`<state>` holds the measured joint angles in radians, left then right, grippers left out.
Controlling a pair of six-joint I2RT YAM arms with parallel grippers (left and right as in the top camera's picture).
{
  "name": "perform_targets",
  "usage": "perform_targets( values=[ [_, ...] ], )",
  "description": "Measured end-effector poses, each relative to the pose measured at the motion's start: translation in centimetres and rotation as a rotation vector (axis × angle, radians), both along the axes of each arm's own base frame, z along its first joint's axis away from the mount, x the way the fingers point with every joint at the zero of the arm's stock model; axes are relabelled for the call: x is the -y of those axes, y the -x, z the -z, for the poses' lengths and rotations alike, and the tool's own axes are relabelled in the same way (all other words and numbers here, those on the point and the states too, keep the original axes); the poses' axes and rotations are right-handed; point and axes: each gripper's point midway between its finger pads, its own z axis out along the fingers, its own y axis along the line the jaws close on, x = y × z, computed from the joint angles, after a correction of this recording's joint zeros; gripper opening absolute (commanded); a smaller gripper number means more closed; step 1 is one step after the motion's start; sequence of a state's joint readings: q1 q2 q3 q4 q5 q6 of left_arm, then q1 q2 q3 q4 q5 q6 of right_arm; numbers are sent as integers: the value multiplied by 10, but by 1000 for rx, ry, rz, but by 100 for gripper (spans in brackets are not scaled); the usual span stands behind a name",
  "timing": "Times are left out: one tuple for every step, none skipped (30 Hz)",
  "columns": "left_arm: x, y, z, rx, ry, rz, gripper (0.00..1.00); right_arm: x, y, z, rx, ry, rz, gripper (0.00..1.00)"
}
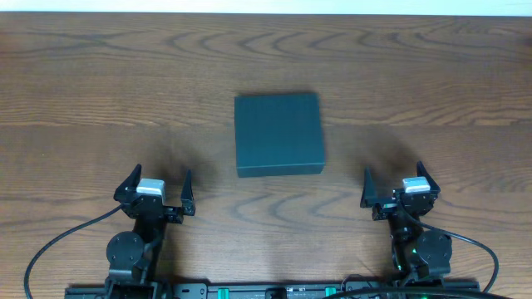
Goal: Pack container
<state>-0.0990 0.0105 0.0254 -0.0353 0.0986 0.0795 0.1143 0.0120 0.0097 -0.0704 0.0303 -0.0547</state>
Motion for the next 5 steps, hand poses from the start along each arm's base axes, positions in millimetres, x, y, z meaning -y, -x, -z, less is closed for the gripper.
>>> perform_targets(
  values=[
    [0, 0, 0, 0, 0, 0, 98, 0, 0, 0, 0, 0, 0, 99],
    [0, 0, 0, 1, 0, 0, 99, 0, 0, 0, 0, 0, 0, 99],
    [0, 0, 0, 0, 0, 0, 98, 0, 0, 0, 0, 0, 0, 99],
    [0, 0, 0, 0, 0, 0, 99, 0, 0, 0, 0, 0, 0, 99],
    [0, 0, 0, 0, 0, 0, 99, 0, 0, 0, 0, 0, 0, 99]
  ],
)
